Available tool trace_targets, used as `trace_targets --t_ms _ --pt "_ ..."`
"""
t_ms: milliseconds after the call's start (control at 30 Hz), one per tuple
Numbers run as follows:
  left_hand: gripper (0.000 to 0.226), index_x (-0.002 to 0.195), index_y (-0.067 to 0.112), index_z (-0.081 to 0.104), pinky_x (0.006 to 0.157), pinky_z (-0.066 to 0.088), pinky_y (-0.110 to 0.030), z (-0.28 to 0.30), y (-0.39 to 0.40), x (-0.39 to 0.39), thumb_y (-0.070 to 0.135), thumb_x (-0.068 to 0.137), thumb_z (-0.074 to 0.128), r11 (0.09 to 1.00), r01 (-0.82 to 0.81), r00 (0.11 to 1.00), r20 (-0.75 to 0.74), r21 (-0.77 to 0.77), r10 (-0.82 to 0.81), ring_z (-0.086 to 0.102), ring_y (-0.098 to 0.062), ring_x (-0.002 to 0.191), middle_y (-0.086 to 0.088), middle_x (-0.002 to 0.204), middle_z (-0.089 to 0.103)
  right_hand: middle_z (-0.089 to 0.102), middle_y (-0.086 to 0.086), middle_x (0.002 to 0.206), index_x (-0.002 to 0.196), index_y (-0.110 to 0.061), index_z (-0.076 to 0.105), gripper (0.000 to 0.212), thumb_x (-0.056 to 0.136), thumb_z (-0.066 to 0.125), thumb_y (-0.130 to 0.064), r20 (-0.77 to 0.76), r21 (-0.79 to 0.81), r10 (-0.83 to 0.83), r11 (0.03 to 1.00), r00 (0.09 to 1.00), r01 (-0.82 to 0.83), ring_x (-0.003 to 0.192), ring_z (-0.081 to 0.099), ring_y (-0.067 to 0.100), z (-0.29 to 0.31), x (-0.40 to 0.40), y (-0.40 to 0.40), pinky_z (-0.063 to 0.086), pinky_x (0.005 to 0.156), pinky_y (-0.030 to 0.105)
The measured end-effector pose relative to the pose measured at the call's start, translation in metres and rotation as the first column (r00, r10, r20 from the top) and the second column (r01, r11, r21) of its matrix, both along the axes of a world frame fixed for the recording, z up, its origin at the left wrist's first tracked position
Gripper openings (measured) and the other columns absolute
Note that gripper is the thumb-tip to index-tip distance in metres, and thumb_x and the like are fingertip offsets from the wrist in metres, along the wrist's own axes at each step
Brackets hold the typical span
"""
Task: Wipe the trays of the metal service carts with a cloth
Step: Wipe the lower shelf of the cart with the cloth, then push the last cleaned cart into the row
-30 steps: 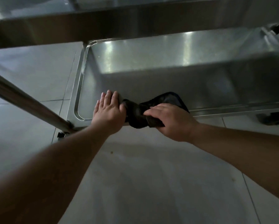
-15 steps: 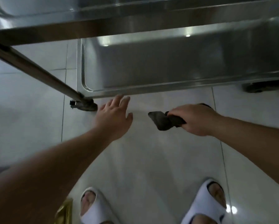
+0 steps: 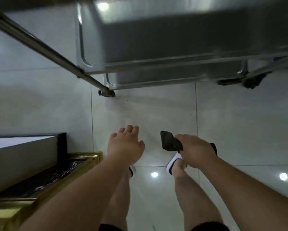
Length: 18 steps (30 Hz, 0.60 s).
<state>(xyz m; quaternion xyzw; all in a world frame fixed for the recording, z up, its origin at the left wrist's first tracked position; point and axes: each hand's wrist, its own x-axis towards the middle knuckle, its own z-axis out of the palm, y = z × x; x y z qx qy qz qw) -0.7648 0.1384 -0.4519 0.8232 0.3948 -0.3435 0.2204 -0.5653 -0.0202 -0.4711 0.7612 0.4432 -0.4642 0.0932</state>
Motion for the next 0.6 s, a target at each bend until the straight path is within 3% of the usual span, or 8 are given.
trace_targets --t_ms 167,300,600 --pt "0.062 0.157 0.027 0.033 0.102 0.043 -0.045 0.125 -0.012 0.012 0.053 0.101 0.037 0.997 -0.071 0.997 0.009 0.033 0.071 0.049 -0.023 0.135 0.002 0.154 0.047 0.066 -0.003 0.105 0.114 -0.027 0.060 0.020 0.097 0.055 -0.016 0.046 0.079 -0.009 0.997 0.999 0.005 0.089 0.063 0.020 0.138 0.017 0.008 0.050 0.071 0.034" --pt "0.060 0.157 0.027 0.032 0.105 0.041 -0.045 0.197 -0.010 0.025 0.052 0.103 0.037 0.994 -0.105 0.991 0.081 0.033 0.103 0.047 -0.024 0.138 0.002 0.157 0.044 0.066 -0.003 0.103 0.111 -0.026 0.060 0.019 0.095 0.057 -0.017 0.092 0.123 -0.035 0.992 0.995 0.023 0.089 0.065 0.023 0.224 0.026 0.025 0.056 0.074 0.037" --pt "0.060 0.158 0.026 0.033 0.110 0.039 -0.043 0.313 0.033 0.004 0.050 0.103 0.041 0.994 -0.044 0.969 0.246 0.099 0.018 0.045 -0.024 0.141 0.002 0.157 0.044 0.067 -0.004 0.111 0.119 -0.030 0.060 0.022 0.100 0.053 -0.020 0.199 0.229 -0.165 0.966 0.966 0.117 0.094 0.064 0.024 0.340 -0.019 0.047 0.047 0.070 0.034"
